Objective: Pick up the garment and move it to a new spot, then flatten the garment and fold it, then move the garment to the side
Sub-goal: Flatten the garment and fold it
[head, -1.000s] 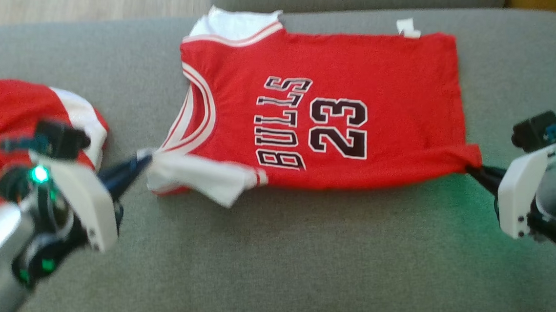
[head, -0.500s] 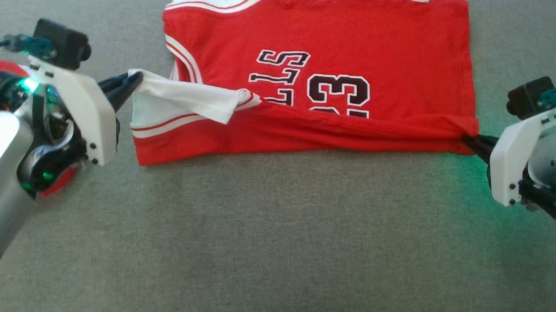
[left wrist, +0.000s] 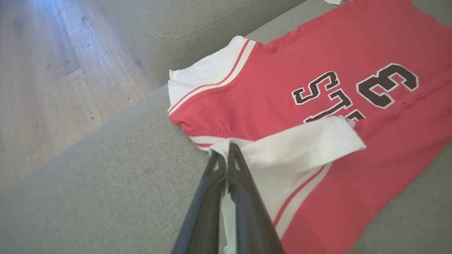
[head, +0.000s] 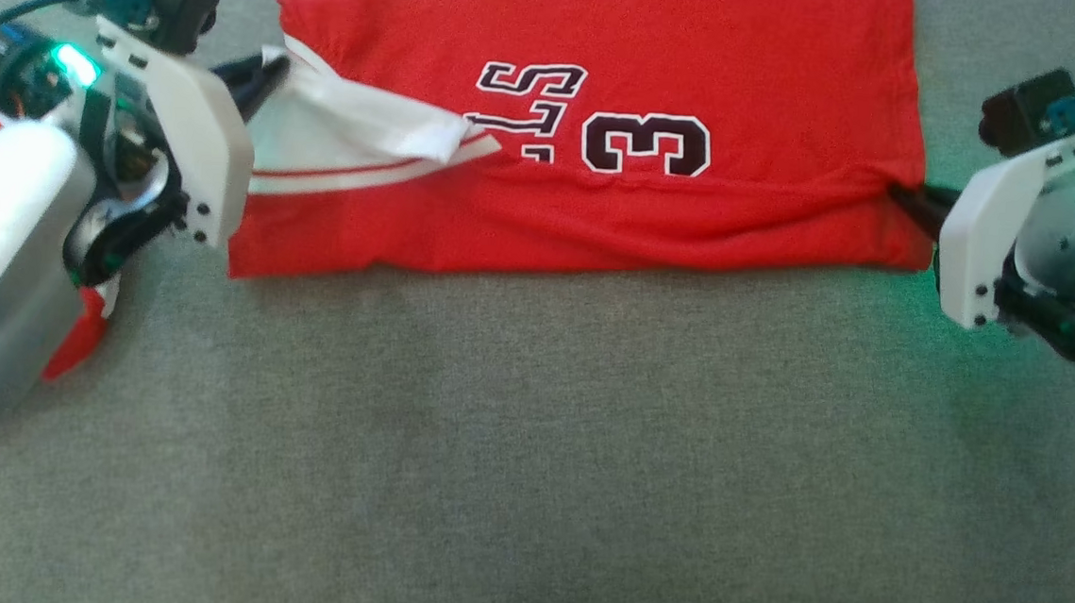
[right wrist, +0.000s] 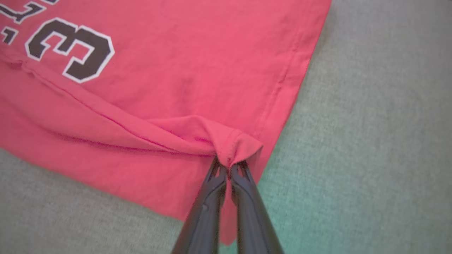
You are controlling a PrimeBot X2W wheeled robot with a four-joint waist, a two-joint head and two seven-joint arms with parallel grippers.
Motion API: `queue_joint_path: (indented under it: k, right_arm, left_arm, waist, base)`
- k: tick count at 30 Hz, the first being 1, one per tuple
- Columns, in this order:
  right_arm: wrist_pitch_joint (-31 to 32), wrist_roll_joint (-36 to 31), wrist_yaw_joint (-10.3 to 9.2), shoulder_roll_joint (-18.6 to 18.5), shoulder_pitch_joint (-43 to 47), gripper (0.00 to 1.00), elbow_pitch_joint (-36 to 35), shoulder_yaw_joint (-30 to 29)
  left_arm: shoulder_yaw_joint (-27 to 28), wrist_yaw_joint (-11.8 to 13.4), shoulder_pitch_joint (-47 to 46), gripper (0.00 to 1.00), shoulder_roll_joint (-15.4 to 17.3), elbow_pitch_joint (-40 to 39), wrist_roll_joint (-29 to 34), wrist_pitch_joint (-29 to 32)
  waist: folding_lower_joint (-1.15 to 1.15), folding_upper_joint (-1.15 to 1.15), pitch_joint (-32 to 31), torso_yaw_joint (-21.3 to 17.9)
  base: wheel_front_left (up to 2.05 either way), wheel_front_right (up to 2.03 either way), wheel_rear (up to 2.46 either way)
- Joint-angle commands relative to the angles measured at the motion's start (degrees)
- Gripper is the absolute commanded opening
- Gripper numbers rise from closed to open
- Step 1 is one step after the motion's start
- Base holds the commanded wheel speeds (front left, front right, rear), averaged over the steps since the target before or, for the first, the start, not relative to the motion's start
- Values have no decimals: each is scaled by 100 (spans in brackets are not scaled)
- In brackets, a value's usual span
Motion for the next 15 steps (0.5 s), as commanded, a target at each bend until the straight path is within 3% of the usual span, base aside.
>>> queue_joint_path:
  k: [1,2,9,15]
  right_arm:
    - [-119,-75,39,-40,-108,0,-3,-42]
    - [-222,-140,39,-3,-177,100,55,-50]
    - [-1310,-536,39,386,-521,100,687,-358]
    - [-2621,-782,39,743,-492,100,1243,-948]
  left_arm:
    - [190,-13,-411,23,202,-38,133,-114]
    - [146,-13,-499,100,188,55,219,-218]
    - [304,78,-848,100,-151,814,443,-1230]
    - [701,332,-715,100,-408,1124,371,-2553]
  waist:
    - [-1,0,49,-16]
    - [-1,0,71,-18]
    - [-1,0,85,7]
    - [-1,0,-225,36]
  base:
    - [0,0,0]
    - [0,0,0]
    - [0,0,0]
    - [0,0,0]
